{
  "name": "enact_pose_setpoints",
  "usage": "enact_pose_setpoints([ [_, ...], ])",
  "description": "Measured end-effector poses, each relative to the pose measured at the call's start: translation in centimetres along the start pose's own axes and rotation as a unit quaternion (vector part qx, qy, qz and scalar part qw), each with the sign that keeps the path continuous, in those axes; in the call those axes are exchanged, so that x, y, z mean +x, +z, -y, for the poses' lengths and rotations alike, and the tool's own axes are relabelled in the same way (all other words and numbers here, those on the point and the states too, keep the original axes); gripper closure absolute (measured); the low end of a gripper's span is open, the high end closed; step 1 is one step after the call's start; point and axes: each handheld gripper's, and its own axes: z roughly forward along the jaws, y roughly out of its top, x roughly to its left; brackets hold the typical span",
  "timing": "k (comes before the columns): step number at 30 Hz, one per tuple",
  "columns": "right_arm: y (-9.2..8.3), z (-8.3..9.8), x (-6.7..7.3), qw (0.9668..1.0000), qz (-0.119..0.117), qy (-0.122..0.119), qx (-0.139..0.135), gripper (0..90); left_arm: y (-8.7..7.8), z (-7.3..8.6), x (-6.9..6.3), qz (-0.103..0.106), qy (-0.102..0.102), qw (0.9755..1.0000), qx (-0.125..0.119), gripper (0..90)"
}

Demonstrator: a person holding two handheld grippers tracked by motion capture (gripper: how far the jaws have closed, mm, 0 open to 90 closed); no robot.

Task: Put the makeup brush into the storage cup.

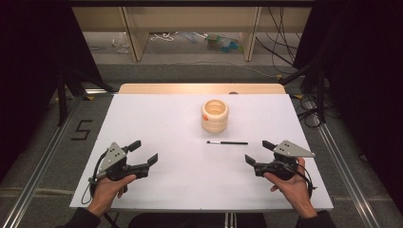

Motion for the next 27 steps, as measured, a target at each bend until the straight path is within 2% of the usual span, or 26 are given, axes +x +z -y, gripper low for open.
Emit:
enact_pose_setpoints([
  [4, 0.19, 0.09, 0.02, 0.9999, -0.005, 0.001, -0.011, 15.7, 0.02, 0.02, -0.03, 0.001, -0.002, 1.0000, 0.000, 17.5],
  [8, 0.11, 0.00, 0.07, 1.0000, -0.004, -0.002, 0.001, 15.7, 0.00, 0.02, 0.00, 0.000, 0.000, 1.0000, 0.000, 17.5],
  [12, 0.25, -0.04, 0.03, 1.0000, -0.004, -0.002, -0.007, 15.7, -0.01, 0.02, 0.00, 0.000, 0.000, 1.0000, 0.001, 17.5],
  [18, 0.23, -0.21, -0.03, 1.0000, -0.004, -0.004, 0.004, 15.7, 0.01, 0.04, -0.02, 0.000, 0.000, 1.0000, 0.001, 17.5],
  [22, 0.53, -0.22, -0.13, 1.0000, -0.009, -0.001, 0.001, 15.7, 0.00, 0.03, -0.01, 0.000, 0.000, 1.0000, 0.001, 17.5],
  [23, 0.56, -0.23, -0.10, 1.0000, -0.004, -0.004, 0.001, 15.6, 0.01, 0.04, 0.00, 0.000, 0.000, 1.0000, 0.001, 17.5],
  [27, 0.65, -0.35, -0.04, 0.9999, -0.011, -0.002, 0.007, 15.7, 0.00, 0.04, 0.01, 0.000, 0.000, 1.0000, 0.001, 17.5],
])
